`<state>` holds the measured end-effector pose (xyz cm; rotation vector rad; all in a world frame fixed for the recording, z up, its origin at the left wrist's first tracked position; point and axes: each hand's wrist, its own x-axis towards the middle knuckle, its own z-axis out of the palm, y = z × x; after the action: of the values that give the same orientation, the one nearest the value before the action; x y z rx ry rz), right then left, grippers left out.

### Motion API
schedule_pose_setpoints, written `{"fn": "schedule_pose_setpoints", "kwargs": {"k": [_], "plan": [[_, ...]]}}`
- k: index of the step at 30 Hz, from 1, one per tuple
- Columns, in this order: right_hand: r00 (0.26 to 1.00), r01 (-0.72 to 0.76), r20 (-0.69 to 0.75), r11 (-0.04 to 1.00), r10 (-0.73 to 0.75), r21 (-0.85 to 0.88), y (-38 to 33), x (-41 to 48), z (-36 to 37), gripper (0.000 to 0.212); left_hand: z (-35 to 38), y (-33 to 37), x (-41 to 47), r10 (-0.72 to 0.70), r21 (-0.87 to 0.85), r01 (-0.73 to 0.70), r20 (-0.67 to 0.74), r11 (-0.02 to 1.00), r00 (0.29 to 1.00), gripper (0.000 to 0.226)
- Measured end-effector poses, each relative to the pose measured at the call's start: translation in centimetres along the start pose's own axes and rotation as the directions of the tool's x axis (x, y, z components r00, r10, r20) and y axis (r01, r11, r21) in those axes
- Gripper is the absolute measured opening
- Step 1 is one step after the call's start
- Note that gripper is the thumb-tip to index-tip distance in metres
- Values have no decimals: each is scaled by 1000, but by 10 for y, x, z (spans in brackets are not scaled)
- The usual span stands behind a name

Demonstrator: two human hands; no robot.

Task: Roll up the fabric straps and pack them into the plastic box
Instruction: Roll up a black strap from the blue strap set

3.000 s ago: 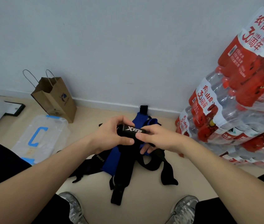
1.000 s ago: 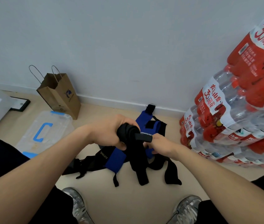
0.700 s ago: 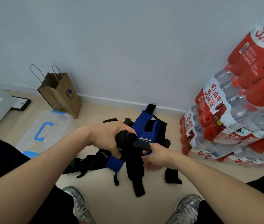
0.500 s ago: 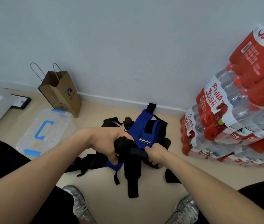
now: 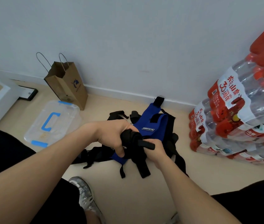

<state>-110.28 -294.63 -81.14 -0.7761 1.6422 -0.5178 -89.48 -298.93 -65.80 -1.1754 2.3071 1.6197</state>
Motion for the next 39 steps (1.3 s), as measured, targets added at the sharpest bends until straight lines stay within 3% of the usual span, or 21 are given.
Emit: {"fn": "schedule_pose_setpoints", "kwargs": {"k": [3,8,11,16,20,23,25,27,29,32,34,36,39], "plan": [[997,30,76,999,-32,26,-2,0,2,46,-2,4,3,2,-40,-6,-107,999,994,49],[981,50,186,999,-50,2,0,4,7,38,-3,4,5,-9,-37,1,-232,999,973,48],[974,74,217,997,-69,-11,4,7,8,22,-3,5,5,-23,-33,15,-272,999,962,49],[945,42,321,997,-61,65,5,2,15,27,-4,8,4,-31,-21,27,-282,999,959,45],[976,-51,217,981,10,185,2,1,17,21,-4,7,5,-48,16,54,-281,998,959,47],[992,12,122,994,-26,112,-8,0,14,19,-7,6,3,-80,35,93,-259,995,962,48],[988,-83,140,993,70,83,-21,-6,10,20,-9,7,2,-100,44,114,-239,992,966,46],[975,-105,208,988,79,117,-32,-10,3,39,-10,9,1,-108,41,121,-231,992,967,45],[936,-34,348,969,-54,243,-44,-20,-8,57,-13,14,1,-121,26,132,-257,991,959,45],[805,-43,572,945,-159,323,-67,-38,-26,80,-20,23,-2,-128,-74,109,-352,991,927,48],[752,-44,630,939,-193,340,-82,-48,-37,90,-28,30,-7,-125,-104,90,-421,991,898,53],[791,40,553,924,-262,380,-91,-56,-43,72,-36,35,-13,-125,-91,93,-480,992,868,56],[814,347,384,896,-435,278,-105,-60,-44,28,-42,37,-17,-113,-46,107,-584,993,804,59]]}}
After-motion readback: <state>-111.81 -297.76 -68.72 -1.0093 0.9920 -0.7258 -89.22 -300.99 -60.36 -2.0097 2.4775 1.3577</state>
